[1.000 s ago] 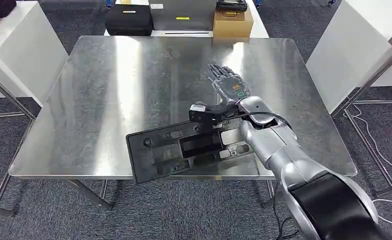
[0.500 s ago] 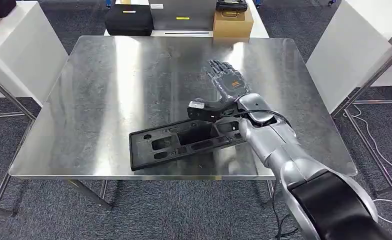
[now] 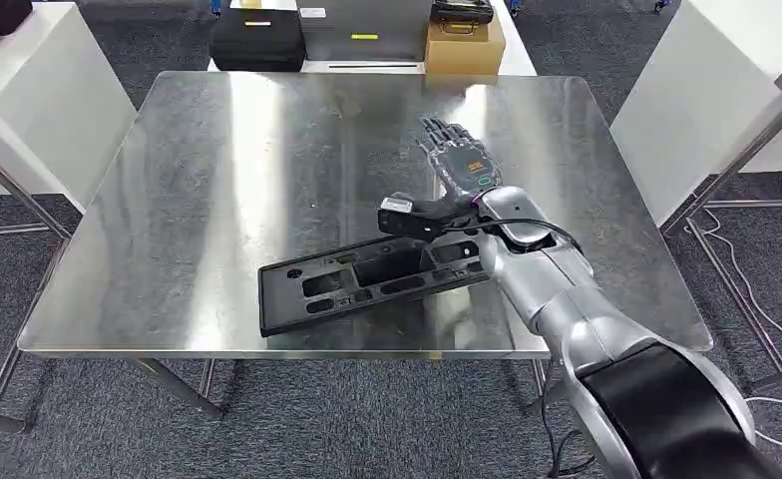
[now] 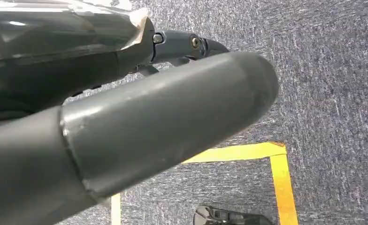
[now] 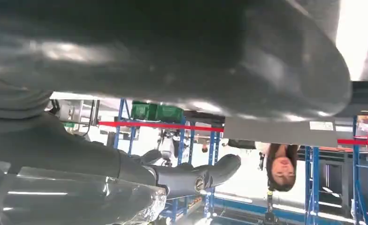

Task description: Take the parts from the cabinet and place them on the table.

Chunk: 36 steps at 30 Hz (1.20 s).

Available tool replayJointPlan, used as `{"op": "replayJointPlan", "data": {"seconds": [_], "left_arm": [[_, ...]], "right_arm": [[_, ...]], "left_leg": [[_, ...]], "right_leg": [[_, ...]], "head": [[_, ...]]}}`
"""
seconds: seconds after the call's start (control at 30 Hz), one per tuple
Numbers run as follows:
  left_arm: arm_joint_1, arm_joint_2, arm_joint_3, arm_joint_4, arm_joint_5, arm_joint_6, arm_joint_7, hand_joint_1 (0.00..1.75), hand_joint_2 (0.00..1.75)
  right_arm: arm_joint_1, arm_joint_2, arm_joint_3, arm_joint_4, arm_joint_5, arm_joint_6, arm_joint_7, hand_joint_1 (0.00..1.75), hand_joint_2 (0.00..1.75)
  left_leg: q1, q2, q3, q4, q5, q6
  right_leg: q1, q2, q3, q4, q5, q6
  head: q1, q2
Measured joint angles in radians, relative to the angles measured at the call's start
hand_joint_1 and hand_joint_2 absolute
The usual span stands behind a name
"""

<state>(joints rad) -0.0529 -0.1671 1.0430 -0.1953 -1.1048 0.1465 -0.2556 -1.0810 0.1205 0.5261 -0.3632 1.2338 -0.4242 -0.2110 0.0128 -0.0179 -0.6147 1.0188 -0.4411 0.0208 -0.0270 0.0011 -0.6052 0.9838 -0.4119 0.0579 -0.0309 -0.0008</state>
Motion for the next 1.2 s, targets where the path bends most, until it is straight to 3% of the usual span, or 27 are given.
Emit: {"op": "replayJointPlan", "data": {"seconds": [0.23, 0.33, 0.37, 0.4, 0.43, 0.47, 0.53, 0.57, 0.6, 0.63, 0.7, 0.73, 0.77, 0.8, 0.87, 0.9, 0.93, 0.97, 1.03, 1.07, 1.1, 1.13, 1.17, 1.2], "left_arm": [[0.0, 0.008, 0.0, 0.0, -0.008, -0.026, 0.006, 0.0, 0.0], [0.0, 0.012, 0.0, 0.0, -0.01, -0.03, 0.007, 0.0, 0.0], [0.0, 0.013, 0.0, 0.0, -0.01, -0.031, 0.008, 0.0, 0.0], [-0.001, 0.013, 0.0, 0.0, -0.01, -0.031, 0.009, 0.0, 0.0], [-0.001, 0.013, 0.0, 0.0, -0.01, -0.034, 0.011, 0.0, 0.0], [-0.002, 0.013, 0.0, 0.0, -0.01, -0.035, 0.011, 0.0, 0.0], [-0.003, 0.014, 0.0, 0.0, -0.01, -0.039, 0.013, 0.0, 0.0], [-0.003, 0.013, 0.0, 0.0, -0.01, -0.04, 0.014, 0.0, 0.0], [-0.003, 0.013, 0.0, 0.0, -0.01, -0.041, 0.015, 0.0, 0.0], [-0.003, 0.012, 0.0, 0.0, -0.01, -0.043, 0.019, 0.0, 0.0], [-0.003, 0.013, 0.0, 0.0, -0.01, -0.05, 0.026, 0.0, 0.0], [-0.003, 0.013, 0.001, 0.0, -0.01, -0.052, 0.027, 0.0, 0.0], [-0.004, 0.012, 0.002, 0.0, -0.01, -0.055, 0.03, 0.0, 0.0], [-0.004, 0.012, 0.002, 0.0, -0.01, -0.058, 0.031, 0.0, 0.0], [-0.002, 0.011, 0.004, 0.0, -0.01, -0.059, 0.032, 0.0, 0.0], [-0.002, 0.011, 0.004, 0.0, -0.01, -0.059, 0.032, 0.0, 0.0], [0.0, 0.018, 0.005, 0.0, -0.009, -0.058, 0.032, 0.0, 0.0], [0.0, 0.013, 0.005, 0.001, -0.01, -0.058, 0.032, 0.0, 0.0], [-0.003, 0.016, 0.005, 0.002, -0.009, -0.058, 0.032, 0.0, 0.0], [-0.003, 0.015, 0.005, 0.002, -0.01, -0.06, 0.032, 0.0, 0.0], [-0.002, 0.015, 0.005, 0.002, -0.01, -0.062, 0.032, 0.0, 0.0], [-0.001, 0.015, 0.005, 0.002, -0.01, -0.063, 0.032, 0.0, 0.0], [-0.001, 0.016, 0.005, 0.002, -0.01, -0.063, 0.032, 0.0, 0.0], [-0.001, 0.018, 0.005, 0.002, -0.01, -0.063, 0.032, 0.0, 0.0]], "right_arm": [[0.002, -0.002, 0.003, 0.0, 0.062, -0.026, 0.046, 0.0, 0.0], [0.002, -0.002, 0.005, 0.0, 0.067, -0.026, 0.046, 0.0, 0.0], [0.002, -0.001, 0.005, 0.0, 0.067, -0.026, 0.047, 0.0, 0.0], [0.001, 0.0, 0.005, 0.0, 0.068, -0.026, 0.047, 0.0, 0.0], [0.001, -0.001, 0.006, -0.001, 0.07, -0.026, 0.047, 0.0, 0.0], [-0.002, 0.0, 0.006, -0.001, 0.07, -0.025, 0.047, 0.0, 0.0], [-0.003, 0.0, 0.006, -0.001, 0.074, -0.02, 0.048, 0.0, 0.0], [0.001, 0.0, 0.006, -0.001, 0.074, -0.017, 0.048, 0.0, 0.0], [0.003, 0.0, 0.007, -0.001, 0.074, -0.013, 0.048, 0.0, 0.0], [0.004, 0.0, 0.008, -0.001, 0.075, -0.008, 0.048, 0.0, 0.0], [0.0, 0.0, 0.01, -0.001, 0.076, -0.007, 0.048, 0.0, 0.0], [-0.003, 0.0, 0.011, -0.001, 0.077, -0.007, 0.048, 0.0, 0.0], [-0.007, 0.0, 0.013, -0.001, 0.08, -0.007, 0.048, 0.0, 0.0], [-0.008, 0.001, 0.014, -0.001, 0.083, -0.007, 0.049, 0.0, 0.0], [-0.008, 0.007, 0.016, -0.001, 0.085, -0.007, 0.049, 0.0, 0.0], [-0.009, 0.009, 0.016, -0.001, 0.085, -0.007, 0.049, 0.0, 0.0], [-0.011, 0.012, 0.017, -0.001, 0.085, -0.007, 0.049, 0.0, 0.0], [-0.012, 0.015, 0.017, -0.001, 0.085, -0.007, 0.05, 0.0, 0.0], [-0.01, 0.016, 0.018, -0.001, 0.085, -0.007, 0.05, 0.0, 0.0], [-0.008, 0.016, 0.018, -0.001, 0.085, -0.007, 0.05, 0.0, 0.0], [-0.005, 0.016, 0.019, -0.001, 0.085, -0.005, 0.05, 0.0, 0.0], [-0.004, 0.016, 0.019, -0.001, 0.085, -0.004, 0.05, 0.0, 0.0], [-0.003, 0.015, 0.019, -0.001, 0.085, -0.003, 0.05, 0.0, 0.0], [-0.004, 0.016, 0.02, -0.001, 0.085, -0.003, 0.05, 0.0, 0.0]], "left_leg": [[-0.008, -0.001, -0.002, 0.004, -0.002, 0.005], [-0.013, -0.001, -0.004, 0.007, -0.003, 0.015], [-0.015, -0.002, -0.005, 0.006, -0.003, 0.02], [-0.014, -0.002, -0.001, -0.003, 0.003, 0.028], [-0.005, -0.002, 0.009, -0.013, 0.01, 0.037], [-0.005, -0.002, 0.009, -0.015, 0.013, 0.044], [-0.006, -0.007, 0.008, -0.015, 0.013, 0.046], [-0.008, -0.012, 0.007, -0.015, 0.013, 0.046], [-0.011, -0.019, 0.007, -0.014, 0.013, 0.046], [-0.013, -0.027, 0.007, -0.014, 0.013, 0.046], [-0.016, -0.046, 0.009, -0.012, 0.013, 0.045], [-0.016, -0.051, 0.009, -0.011, 0.013, 0.044], [-0.021, -0.058, 0.005, -0.007, 0.012, 0.039], [-0.021, -0.065, 0.001, -0.006, 0.012, 0.032], [-0.012, -0.075, -0.001, -0.01, 0.015, 0.018], [-0.015, -0.082, -0.002, -0.011, 0.016, 0.011], [-0.012, -0.073, -0.004, -0.005, 0.008, 0.007], [-0.016, -0.037, -0.016, 0.028, -0.017, -0.001], [-0.005, 0.0, -0.089, 0.174, -0.087, -0.016], [0.0, 0.006, -0.13, 0.248, -0.115, -0.022], [0.004, 0.009, -0.154, 0.288, -0.12, -0.027], [0.008, 0.011, -0.156, 0.282, -0.104, -0.031], [0.012, 0.016, -0.134, 0.231, -0.067, -0.035], [0.016, 0.024, -0.095, 0.15, -0.023, -0.036]], "right_leg": [[-0.006, 0.0, 0.0, -0.001, 0.002, 0.006], [-0.012, 0.0, 0.0, -0.003, 0.004, 0.015], [-0.014, -0.002, 0.004, -0.008, 0.006, 0.023], [-0.012, -0.002, 0.006, -0.01, 0.006, 0.027], [-0.016, -0.002, -0.006, 0.007, -0.006, 0.025], [-0.012, -0.002, -0.028, 0.06, -0.037, 0.013], [-0.011, -0.002, -0.104, 0.228, -0.108, -0.004], [-0.005, -0.001, -0.141, 0.307, -0.134, -0.006], [-0.001, -0.001, -0.155, 0.339, -0.138, -0.002], [0.0, -0.001, -0.142, 0.313, -0.124, 0.0], [0.007, 0.007, -0.052, 0.145, -0.061, 0.006], [0.007, 0.02, -0.019, 0.082, -0.043, 0.006], [0.011, 0.053, 0.01, 0.023, -0.036, -0.007], [0.014, 0.036, 0.016, 0.019, -0.031, -0.015], [0.021, 0.026, 0.017, 0.021, -0.032, -0.024], [0.013, 0.017, 0.019, 0.014, -0.027, -0.032], [-0.001, 0.007, 0.026, 0.005, -0.021, -0.041], [0.0, 0.002, 0.029, 0.002, -0.023, -0.05], [0.002, -0.014, 0.033, 0.002, -0.026, -0.055], [0.003, -0.025, 0.033, 0.003, -0.028, -0.057], [0.003, -0.034, 0.033, 0.003, -0.028, -0.057], [0.003, -0.042, 0.033, 0.003, -0.029, -0.058], [0.002, -0.05, 0.034, 0.003, -0.03, -0.057], [0.0, -0.058, 0.035, 0.004, -0.032, -0.054]], "head": [[0.0, 0.0], [0.0, 0.0], [-0.001, 0.0], [-0.001, 0.0], [0.001, 0.0], [0.002, 0.0], [0.005, 0.0], [0.006, 0.0], [0.006, 0.0], [0.006, 0.0], [0.006, 0.0], [0.006, 0.0], [0.004, 0.0], [0.005, 0.0], [0.005, 0.0], [0.005, 0.0], [0.005, 0.0], [-0.005, 0.0], [-0.011, 0.0], [-0.012, 0.0], [-0.014, 0.0], [-0.013, 0.0], [-0.014, 0.0], [-0.013, 0.0]]}}
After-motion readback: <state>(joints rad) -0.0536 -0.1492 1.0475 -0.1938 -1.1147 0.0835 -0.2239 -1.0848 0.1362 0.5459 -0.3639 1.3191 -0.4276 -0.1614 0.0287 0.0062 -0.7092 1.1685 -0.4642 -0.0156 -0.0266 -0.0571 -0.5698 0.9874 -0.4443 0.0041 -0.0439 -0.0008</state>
